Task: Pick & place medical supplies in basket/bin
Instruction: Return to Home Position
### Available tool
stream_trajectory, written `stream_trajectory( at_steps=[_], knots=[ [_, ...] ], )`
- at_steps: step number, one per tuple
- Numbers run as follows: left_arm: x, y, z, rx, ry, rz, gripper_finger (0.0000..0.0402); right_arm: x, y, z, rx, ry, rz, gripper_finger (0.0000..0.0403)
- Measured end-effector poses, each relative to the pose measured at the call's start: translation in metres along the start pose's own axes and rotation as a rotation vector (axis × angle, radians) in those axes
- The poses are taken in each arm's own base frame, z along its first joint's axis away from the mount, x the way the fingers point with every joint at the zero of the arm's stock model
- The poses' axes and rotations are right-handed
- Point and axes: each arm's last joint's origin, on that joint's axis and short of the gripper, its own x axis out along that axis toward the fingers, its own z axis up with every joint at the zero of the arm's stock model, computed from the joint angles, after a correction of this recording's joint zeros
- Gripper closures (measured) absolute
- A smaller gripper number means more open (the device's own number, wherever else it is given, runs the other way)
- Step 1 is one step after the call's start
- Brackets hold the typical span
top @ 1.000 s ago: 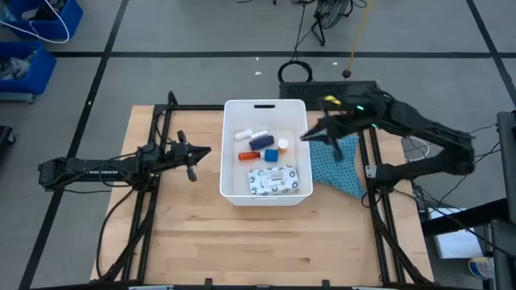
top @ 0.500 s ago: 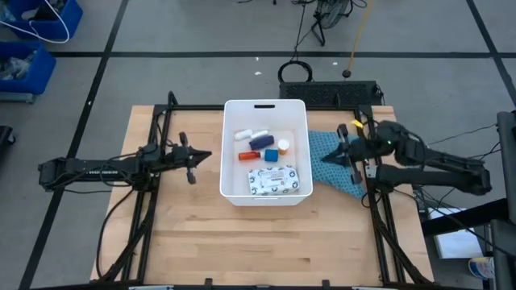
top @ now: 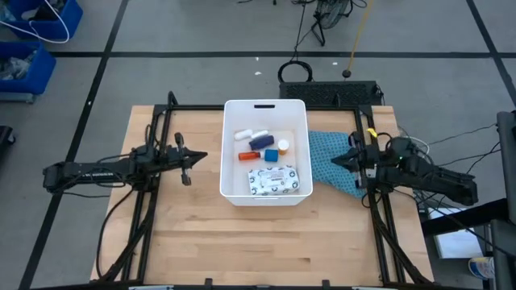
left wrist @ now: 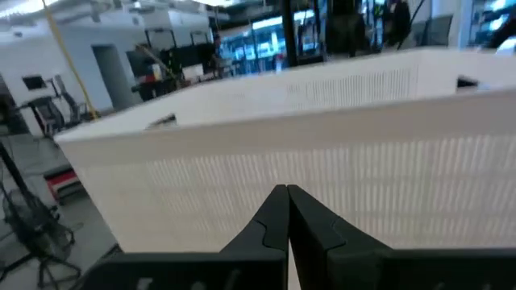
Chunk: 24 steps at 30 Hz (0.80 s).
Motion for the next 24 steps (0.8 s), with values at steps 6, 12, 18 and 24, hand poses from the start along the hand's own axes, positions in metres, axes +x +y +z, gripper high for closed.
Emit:
stream_trajectory(
  at_steps=[6,12,18,24],
  knots=[
    [-0.001,-0.002,0.002,0.004,-0.034,-0.084,0.0400,0.006,0.003,-0.042,0.015,-0.104,0.050,0.0403],
    [-0.001,-0.002,-0.001,0.006,0.002,-0.050,0.0401,0.006,0.004,-0.060,0.017,-0.060,0.039,0.0403],
    [-0.002,-0.004,0.006,-0.022,-0.048,-0.112,0.0401,0.004,0.003,-0.065,0.004,-0.020,-0.012,0.0403],
    [-0.008,-0.014,0.028,-0.006,-0.108,-0.195,0.0401,0.001,0.005,-0.060,0.019,-0.070,0.038,0.0403]
  ],
)
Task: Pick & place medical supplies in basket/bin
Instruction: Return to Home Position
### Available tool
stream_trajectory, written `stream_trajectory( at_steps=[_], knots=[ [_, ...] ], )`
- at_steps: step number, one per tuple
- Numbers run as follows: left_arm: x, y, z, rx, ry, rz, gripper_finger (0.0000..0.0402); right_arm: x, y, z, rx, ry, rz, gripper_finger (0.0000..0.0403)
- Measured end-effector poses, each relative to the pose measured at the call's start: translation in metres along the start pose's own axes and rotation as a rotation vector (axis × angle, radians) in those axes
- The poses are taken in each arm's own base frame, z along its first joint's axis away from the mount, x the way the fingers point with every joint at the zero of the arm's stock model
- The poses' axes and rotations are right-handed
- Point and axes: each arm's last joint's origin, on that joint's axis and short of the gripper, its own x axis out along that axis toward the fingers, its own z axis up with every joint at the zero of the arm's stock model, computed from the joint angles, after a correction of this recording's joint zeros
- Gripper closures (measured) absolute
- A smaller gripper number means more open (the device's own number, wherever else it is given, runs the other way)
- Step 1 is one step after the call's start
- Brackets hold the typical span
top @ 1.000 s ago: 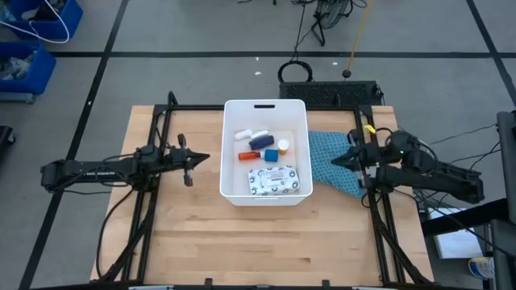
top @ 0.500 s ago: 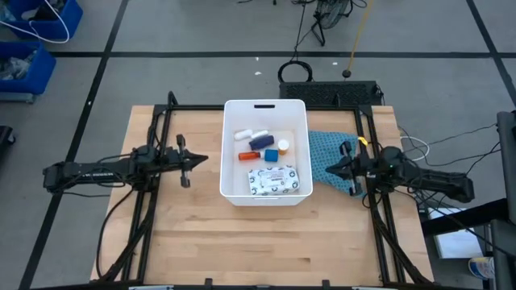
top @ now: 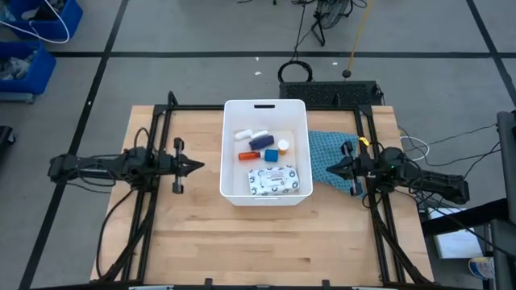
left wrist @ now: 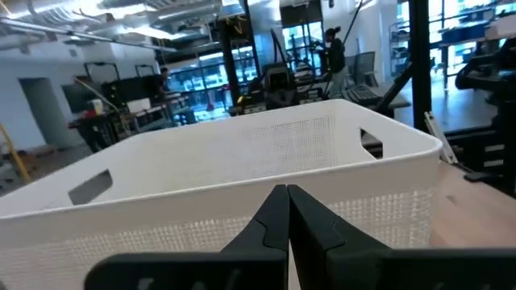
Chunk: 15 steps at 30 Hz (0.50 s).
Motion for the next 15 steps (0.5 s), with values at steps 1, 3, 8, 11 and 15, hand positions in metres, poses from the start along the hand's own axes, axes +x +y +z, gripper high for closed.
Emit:
stream_trajectory(
  at_steps=[1,3,8,11,15],
  knots=[
    [-0.001,-0.003,0.001,0.011,-0.004,0.007,0.0401,0.000,0.000,0.000,-0.004,-0.002,0.003,0.0403],
    [-0.003,-0.008,0.004,0.042,-0.019,0.010,0.0401,0.000,0.000,0.001,-0.011,0.002,0.003,0.0403],
    [-0.013,-0.017,0.002,0.104,0.050,0.103,0.0401,-0.002,0.001,0.015,-0.033,-0.015,0.008,0.0403],
    [-0.020,-0.019,0.000,0.100,0.072,0.114,0.0401,-0.003,0.002,0.017,-0.054,-0.002,0.007,0.0403],
    [-0.029,-0.016,0.004,0.086,0.020,0.115,0.0401,-0.002,0.001,0.015,-0.061,-0.010,0.007,0.0403]
  ],
)
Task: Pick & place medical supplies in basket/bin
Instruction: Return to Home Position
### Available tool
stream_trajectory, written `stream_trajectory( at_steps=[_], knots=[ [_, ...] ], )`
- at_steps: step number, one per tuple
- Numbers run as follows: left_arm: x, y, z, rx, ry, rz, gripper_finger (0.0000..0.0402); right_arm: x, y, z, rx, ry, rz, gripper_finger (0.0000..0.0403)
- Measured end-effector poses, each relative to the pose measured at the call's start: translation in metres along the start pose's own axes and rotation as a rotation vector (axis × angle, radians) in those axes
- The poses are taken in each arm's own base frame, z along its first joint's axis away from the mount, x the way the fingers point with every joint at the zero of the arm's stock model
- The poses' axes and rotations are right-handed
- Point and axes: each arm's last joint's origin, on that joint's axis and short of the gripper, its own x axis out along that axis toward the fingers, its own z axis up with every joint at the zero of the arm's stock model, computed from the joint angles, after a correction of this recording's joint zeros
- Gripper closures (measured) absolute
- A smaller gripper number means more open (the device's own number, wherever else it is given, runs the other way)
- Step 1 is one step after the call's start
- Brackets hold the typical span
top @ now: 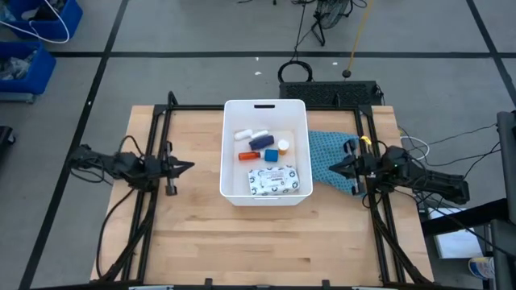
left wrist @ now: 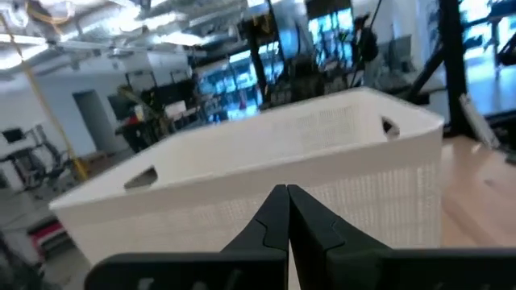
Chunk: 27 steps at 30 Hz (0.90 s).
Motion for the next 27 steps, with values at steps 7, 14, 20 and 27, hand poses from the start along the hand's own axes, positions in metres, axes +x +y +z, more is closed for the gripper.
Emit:
stream_trajectory(
  at_steps=[7,14,20,27],
  knots=[
    [0.001,0.000,-0.004,-0.014,-0.016,-0.028,0.0401,0.002,0.000,-0.007,-0.015,-0.082,0.014,0.0403],
    [0.006,-0.008,-0.030,-0.050,0.013,-0.018,0.0401,0.002,0.000,-0.007,-0.021,-0.082,0.021,0.0403],
    [0.006,-0.007,-0.029,-0.034,0.014,-0.011,0.0402,0.002,0.001,-0.008,-0.019,-0.076,0.045,0.0403],
    [0.008,0.000,-0.033,0.020,0.042,0.047,0.0402,0.003,0.002,-0.008,-0.053,-0.080,0.060,0.0403]
  ],
)
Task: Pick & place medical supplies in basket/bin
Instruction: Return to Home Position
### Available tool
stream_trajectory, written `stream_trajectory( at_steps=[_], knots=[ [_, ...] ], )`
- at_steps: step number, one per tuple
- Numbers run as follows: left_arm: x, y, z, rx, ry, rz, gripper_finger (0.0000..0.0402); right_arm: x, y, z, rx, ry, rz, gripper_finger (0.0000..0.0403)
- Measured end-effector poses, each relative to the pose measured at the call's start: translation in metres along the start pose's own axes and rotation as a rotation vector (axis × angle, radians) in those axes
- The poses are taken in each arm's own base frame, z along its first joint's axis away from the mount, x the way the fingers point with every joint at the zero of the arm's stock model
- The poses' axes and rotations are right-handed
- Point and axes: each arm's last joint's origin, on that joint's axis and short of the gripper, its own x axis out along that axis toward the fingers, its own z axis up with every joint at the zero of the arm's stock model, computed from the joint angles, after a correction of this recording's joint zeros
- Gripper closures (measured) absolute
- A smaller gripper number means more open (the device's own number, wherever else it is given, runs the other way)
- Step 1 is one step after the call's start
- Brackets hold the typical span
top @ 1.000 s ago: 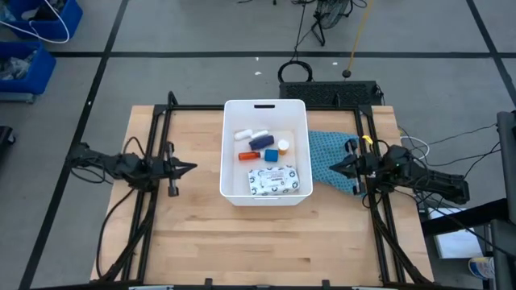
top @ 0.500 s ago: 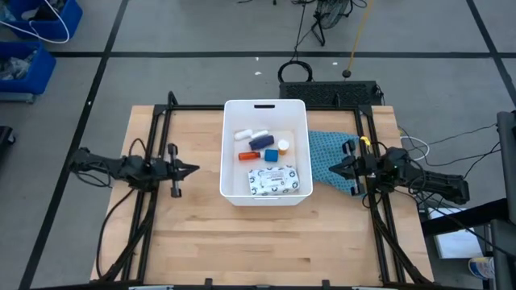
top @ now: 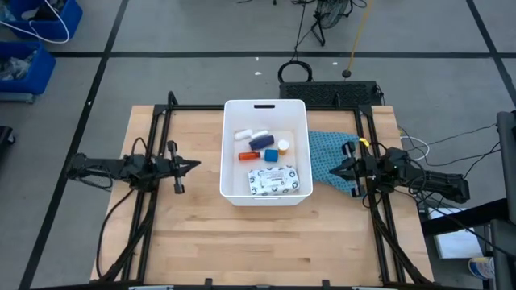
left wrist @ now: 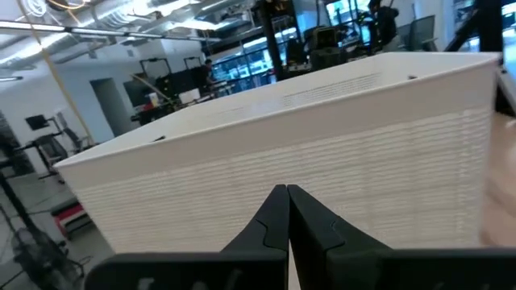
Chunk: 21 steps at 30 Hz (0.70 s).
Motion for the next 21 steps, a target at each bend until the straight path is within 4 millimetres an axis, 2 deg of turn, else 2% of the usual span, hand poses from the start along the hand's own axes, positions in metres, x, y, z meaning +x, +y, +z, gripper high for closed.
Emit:
stream_trajectory(
  at_steps=[8,21],
  knots=[
    [0.004,0.012,-0.006,-0.061,0.013,-0.048,0.0402,0.000,0.000,-0.003,0.003,0.026,0.000,0.0403],
    [0.003,0.011,-0.009,-0.096,0.030,-0.114,0.0402,-0.001,0.001,-0.015,0.055,0.144,0.001,0.0403]
  ],
)
